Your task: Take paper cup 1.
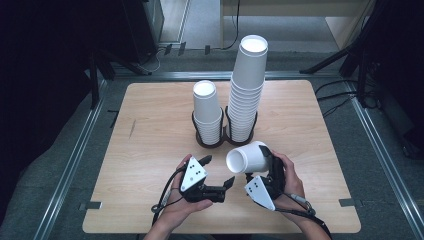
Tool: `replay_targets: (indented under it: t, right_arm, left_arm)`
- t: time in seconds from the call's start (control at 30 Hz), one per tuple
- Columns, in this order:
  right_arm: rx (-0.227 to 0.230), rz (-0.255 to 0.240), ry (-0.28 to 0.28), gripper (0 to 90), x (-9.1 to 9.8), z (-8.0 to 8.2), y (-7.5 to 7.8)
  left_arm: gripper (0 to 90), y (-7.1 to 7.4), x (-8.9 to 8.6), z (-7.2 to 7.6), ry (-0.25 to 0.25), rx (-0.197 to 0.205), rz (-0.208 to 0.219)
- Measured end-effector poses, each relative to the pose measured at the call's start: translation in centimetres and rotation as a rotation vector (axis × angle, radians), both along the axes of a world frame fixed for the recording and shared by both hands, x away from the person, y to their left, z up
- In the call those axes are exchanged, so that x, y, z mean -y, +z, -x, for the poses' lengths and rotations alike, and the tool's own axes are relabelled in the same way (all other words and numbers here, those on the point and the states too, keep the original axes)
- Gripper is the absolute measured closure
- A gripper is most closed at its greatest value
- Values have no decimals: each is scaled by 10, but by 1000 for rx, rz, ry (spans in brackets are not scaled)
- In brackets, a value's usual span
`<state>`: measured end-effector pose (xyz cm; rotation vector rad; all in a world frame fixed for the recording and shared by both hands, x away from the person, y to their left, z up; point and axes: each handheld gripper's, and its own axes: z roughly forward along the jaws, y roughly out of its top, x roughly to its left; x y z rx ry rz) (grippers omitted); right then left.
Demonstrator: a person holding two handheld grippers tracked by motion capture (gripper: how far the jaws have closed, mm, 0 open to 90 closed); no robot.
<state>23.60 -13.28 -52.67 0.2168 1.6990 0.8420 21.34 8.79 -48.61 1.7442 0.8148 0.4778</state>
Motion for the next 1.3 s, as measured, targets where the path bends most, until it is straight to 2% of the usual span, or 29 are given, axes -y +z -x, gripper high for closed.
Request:
replay_targets:
  t: [0.17, 0.37, 0.43, 0.6, 1.0, 1.13, 1.3]
  right_arm:
    - [16, 35, 41, 150, -4, 3, -2]
    - [10, 52, 62, 150, -8, 6, -4]
    - [15, 80, 74, 150, -9, 7, -4]
    - [17, 101, 98, 150, -12, 11, -5]
    - [43, 154, 159, 148, -17, 17, -6]
    - [62, 187, 166, 148, -19, 18, -6]
    - [72, 205, 175, 146, -21, 20, -6]
  left_arm:
    - [74, 1, 2, 1, -22, 3, 3]
    - [75, 0, 7, 4, -55, 8, -11]
    - [75, 0, 8, 5, -65, 9, -11]
    - [86, 0, 9, 6, -81, 8, -13]
    - [138, 0, 10, 6, -91, -13, 2]
    - [146, 1, 9, 5, -93, -21, 11]
    - [163, 1, 9, 4, -95, -33, 25]
